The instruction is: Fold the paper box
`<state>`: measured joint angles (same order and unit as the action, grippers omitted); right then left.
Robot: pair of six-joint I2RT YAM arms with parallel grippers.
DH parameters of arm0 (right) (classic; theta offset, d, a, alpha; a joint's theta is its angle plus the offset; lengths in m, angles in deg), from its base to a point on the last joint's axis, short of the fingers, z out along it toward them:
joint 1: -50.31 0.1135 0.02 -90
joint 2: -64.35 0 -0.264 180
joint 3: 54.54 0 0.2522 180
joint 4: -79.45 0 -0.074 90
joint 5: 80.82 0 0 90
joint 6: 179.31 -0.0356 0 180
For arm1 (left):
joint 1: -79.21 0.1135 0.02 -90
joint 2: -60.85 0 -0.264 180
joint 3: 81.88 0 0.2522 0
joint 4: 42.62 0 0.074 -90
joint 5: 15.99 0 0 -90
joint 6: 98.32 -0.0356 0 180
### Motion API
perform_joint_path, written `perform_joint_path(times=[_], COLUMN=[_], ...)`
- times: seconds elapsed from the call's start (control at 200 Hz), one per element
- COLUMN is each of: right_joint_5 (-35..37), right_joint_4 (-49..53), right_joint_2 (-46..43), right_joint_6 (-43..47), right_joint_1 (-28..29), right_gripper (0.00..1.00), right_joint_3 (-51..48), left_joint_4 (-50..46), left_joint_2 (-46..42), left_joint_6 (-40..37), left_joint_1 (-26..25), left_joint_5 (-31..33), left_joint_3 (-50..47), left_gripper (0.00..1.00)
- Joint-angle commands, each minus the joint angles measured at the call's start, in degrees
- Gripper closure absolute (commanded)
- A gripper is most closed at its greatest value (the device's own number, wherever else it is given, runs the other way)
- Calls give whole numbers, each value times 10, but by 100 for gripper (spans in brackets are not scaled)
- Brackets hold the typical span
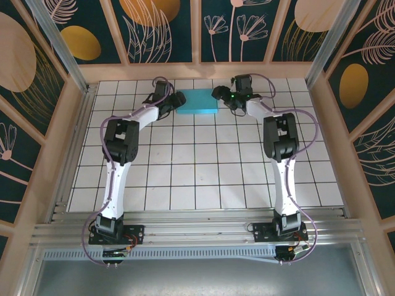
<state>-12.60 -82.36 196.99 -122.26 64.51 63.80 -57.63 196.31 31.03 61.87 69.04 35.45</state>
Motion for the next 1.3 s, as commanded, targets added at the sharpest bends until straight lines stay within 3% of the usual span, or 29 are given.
perform_joint_path(times=[0.0,0.17,0.37,0.496,0.691,0.781,0.816,0.896,1.081,1.181,1.266,1.296], right_joint_5=[20,73,221,255,267,250,248,211,127,164,211,210], right_joint_4=[9,-43,-126,-191,-439,-535,-535,-642,-844,-817,-819,-823], right_joint_2=[-115,-300,-476,-523,-487,-451,-447,-442,-422,-429,-430,-429], right_joint_6=[50,113,190,214,282,312,325,332,317,319,319,320], right_joint_1=[-21,-54,-76,-105,-136,-137,-139,-151,-184,-174,-162,-162], right_gripper=[25,24,16,10,2,1,1,1,1,1,1,1], right_joint_3=[-47,-251,-475,-597,-764,-790,-787,-834,-931,-924,-927,-929], left_joint_4=[18,88,154,222,434,490,506,539,762,762,876,812], left_joint_2=[-121,-324,-548,-662,-793,-798,-790,-765,-634,-570,-461,-472], left_joint_6=[-33,-74,-147,-213,-335,-356,-364,-381,-356,-356,-360,-353], left_joint_1=[3,3,3,3,3,8,12,24,116,140,147,148], left_joint_5=[23,75,168,239,367,400,403,396,261,193,181,182], left_joint_3=[-55,-272,-515,-656,-878,-923,-933,-944,-993,-955,-945,-933], left_gripper=[28,18,11,1,1,1,1,1,1,1,1,1])
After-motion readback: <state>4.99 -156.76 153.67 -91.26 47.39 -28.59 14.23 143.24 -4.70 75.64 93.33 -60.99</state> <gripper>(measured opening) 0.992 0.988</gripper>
